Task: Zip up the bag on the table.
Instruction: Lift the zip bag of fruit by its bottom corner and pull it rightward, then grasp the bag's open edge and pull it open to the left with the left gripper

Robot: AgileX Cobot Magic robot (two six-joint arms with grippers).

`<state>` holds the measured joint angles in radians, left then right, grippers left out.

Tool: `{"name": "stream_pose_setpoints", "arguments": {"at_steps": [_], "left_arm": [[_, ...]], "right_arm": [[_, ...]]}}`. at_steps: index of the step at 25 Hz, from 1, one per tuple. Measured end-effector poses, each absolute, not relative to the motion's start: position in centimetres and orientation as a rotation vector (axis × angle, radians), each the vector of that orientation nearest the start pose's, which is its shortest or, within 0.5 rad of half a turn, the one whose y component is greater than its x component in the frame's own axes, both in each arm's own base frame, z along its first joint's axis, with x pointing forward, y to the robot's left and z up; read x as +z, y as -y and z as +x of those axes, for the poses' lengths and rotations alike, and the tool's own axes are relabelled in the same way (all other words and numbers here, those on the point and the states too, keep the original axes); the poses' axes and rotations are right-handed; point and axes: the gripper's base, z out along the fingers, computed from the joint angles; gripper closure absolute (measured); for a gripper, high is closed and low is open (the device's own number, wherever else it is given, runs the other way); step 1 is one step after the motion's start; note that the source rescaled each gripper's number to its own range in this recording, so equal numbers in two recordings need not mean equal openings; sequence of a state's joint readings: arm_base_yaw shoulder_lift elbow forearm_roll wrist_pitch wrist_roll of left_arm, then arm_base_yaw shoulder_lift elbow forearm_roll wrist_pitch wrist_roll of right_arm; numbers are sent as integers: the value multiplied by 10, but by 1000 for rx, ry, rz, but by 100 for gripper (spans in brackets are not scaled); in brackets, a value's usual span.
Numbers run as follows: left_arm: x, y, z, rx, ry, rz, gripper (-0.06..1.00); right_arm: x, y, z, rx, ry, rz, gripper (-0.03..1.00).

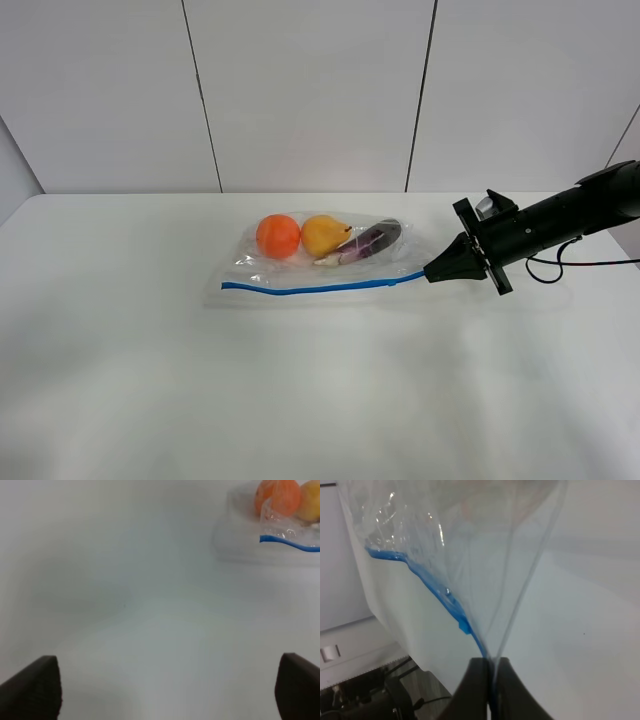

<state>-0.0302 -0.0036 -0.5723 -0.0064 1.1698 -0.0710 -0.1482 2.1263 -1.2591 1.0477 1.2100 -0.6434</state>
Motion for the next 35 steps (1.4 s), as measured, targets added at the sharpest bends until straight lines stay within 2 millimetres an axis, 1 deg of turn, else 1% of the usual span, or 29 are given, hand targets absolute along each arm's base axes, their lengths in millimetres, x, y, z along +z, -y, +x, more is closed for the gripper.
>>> {"name": "stream_pose_setpoints", "arguments": {"at_steps": [9,11,15,17,20,22,25,35], "left_arm": [[288,0,-19,-69,-2078,-41,-6],[288,0,-19,-69,-2078,-41,-6],[288,0,-19,-69,-2078,-41,-6],[288,0,-19,-69,-2078,-41,-6],[288,0,-19,-69,-2078,-41,-6],[288,0,-19,-69,-2078,-41,-6],[288,0,-19,-69,-2078,-41,-6],[288,0,-19,-69,-2078,-41,-6]], "right_arm": [[131,-19,375,1443,-2786,167,97],[137,-20,376,1442,-2766,165,97],[158,-25,377,1453,-2702,147,97],[166,-29,376,1452,-2686,123,97],[171,-40,374,1454,-2688,73,97],[172,-49,373,1459,-2695,40,97],[173,-57,372,1467,-2701,12,97],[173,-58,372,1470,-2698,14,97]]}}
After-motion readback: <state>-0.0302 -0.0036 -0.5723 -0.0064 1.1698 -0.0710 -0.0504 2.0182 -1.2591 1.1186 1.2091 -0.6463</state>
